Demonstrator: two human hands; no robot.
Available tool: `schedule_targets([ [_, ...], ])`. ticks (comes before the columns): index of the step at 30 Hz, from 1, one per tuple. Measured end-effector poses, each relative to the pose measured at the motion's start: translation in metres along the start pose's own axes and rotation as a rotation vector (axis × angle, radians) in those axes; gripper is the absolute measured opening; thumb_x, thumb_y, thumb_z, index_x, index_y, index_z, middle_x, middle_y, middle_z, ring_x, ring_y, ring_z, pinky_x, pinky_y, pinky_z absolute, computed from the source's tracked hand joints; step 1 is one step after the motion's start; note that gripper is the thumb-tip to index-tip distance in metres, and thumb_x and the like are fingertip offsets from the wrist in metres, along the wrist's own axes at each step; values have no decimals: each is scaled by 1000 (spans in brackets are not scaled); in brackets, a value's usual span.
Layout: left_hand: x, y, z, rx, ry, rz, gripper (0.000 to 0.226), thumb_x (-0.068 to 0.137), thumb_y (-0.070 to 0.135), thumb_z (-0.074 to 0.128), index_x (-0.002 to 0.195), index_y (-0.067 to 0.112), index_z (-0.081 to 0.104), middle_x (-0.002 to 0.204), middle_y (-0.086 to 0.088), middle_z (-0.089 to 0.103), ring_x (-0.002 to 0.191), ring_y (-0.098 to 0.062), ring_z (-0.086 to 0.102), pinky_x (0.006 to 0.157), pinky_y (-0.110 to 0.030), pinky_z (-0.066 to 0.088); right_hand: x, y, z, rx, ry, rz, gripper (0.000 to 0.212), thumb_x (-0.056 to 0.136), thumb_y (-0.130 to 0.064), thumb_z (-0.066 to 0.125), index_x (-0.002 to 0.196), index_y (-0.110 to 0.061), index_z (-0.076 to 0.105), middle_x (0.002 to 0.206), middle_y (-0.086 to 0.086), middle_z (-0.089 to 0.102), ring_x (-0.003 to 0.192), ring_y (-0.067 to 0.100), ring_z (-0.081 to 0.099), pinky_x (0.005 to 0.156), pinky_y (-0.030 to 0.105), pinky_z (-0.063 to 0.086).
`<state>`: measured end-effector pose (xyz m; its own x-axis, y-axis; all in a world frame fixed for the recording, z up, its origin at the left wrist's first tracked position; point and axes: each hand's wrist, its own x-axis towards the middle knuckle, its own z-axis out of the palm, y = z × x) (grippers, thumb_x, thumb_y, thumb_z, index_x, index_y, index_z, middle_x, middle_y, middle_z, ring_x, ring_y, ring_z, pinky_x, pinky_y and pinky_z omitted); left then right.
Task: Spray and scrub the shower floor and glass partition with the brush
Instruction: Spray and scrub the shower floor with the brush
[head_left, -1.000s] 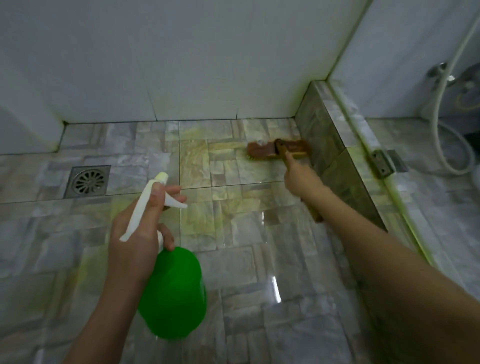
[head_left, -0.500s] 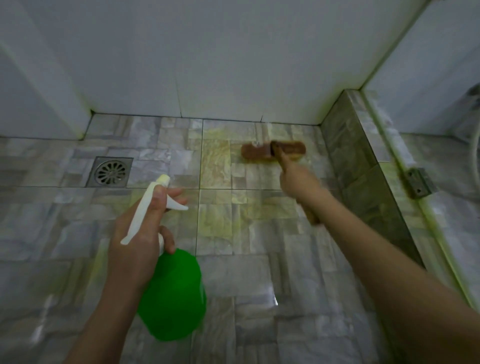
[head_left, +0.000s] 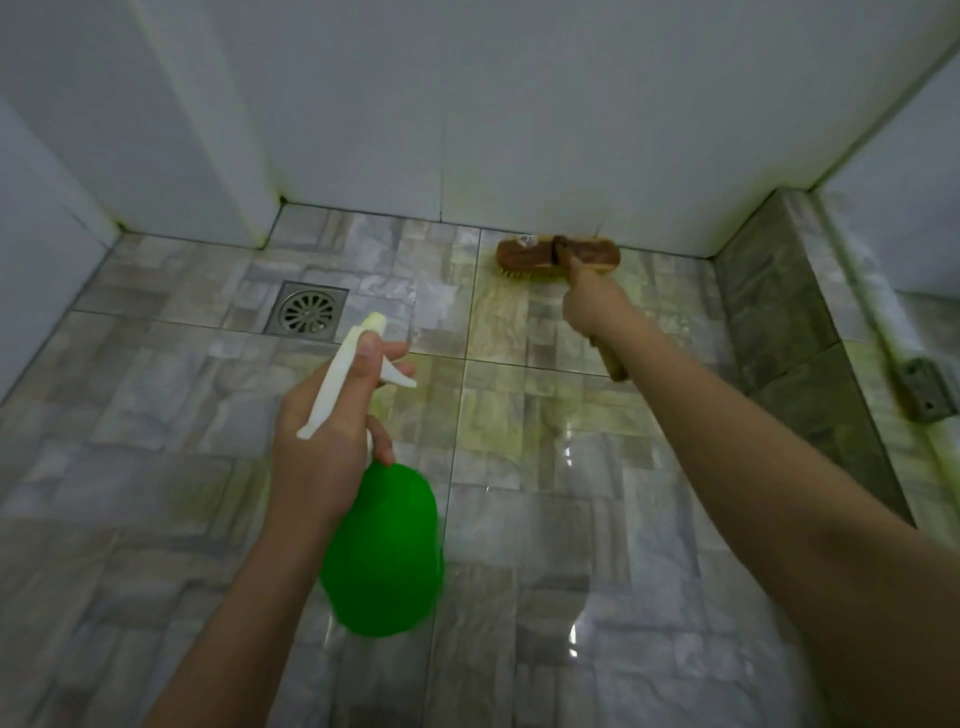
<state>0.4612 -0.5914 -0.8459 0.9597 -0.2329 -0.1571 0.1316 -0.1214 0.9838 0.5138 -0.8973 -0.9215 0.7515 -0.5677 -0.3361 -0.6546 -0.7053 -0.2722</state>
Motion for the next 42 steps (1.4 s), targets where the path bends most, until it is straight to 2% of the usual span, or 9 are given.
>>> schedule_targets([
  [3,0,1,-8,-24,7,-9,30,92,57,47,79,55,74,98,10,78,43,-15,51,54,-30,44,-27,-8,6,-11,-39,5,68,95,-8,36,154,-28,10,117,19,55,84,32,61,63,34,50],
  [7,-1,-4,-13,-35,38,-30,30,91,59,47,80,55,74,97,10,78,50,-16,56,55,-30,42,-86,-16,43,-37,-63,-18,74,93,-3,37,153,-32,5,83,7,55,64,20,52,55,33,41],
  [15,-8,3,-16,-16,20,-17,31,91,57,46,77,54,74,98,7,78,46,-15,52,47,-26,43,-39,-47,14,37,-60,-18,56,98,-12,28,152,-26,19,108,7,56,81,25,60,58,31,44],
  [20,0,9,-22,16,-44,-45,32,89,57,48,74,52,75,100,6,78,46,-18,51,46,-26,45,-86,-56,48,-9,-81,-122,71,95,-6,32,153,-30,-1,88,6,51,68,22,53,57,35,41],
  [26,22,29,-51,171,-174,-44,33,89,61,45,86,46,74,103,9,78,42,-17,51,53,-28,48,-36,-81,34,129,-64,-82,56,101,-22,26,153,-31,8,128,19,52,100,35,59,77,42,46],
  [30,32,43,-82,212,-153,-55,43,90,71,49,93,38,76,104,-1,78,45,-16,54,63,-32,48,-109,-83,61,18,-193,-153,71,96,-10,30,152,-37,-6,90,12,54,64,21,52,57,35,40],
  [35,38,49,-107,112,-59,-70,43,83,68,49,93,37,76,103,2,78,42,-13,51,51,-24,48,-35,-139,27,-71,-169,-102,64,98,-14,32,155,-24,3,119,21,56,72,27,55,63,37,48],
  [39,34,36,-129,19,-39,-65,28,86,64,48,76,58,73,99,8,79,52,-22,55,53,-30,44,-62,-175,24,-344,-267,-98,65,92,-5,49,150,-2,20,113,18,62,80,26,63,52,31,47],
  [42,31,23,-147,32,-45,-69,30,86,64,46,76,57,74,100,11,78,44,-17,51,54,-31,46,-85,-182,46,-352,-296,-125,68,91,-1,47,151,-4,16,93,16,62,56,20,55,44,30,44],
])
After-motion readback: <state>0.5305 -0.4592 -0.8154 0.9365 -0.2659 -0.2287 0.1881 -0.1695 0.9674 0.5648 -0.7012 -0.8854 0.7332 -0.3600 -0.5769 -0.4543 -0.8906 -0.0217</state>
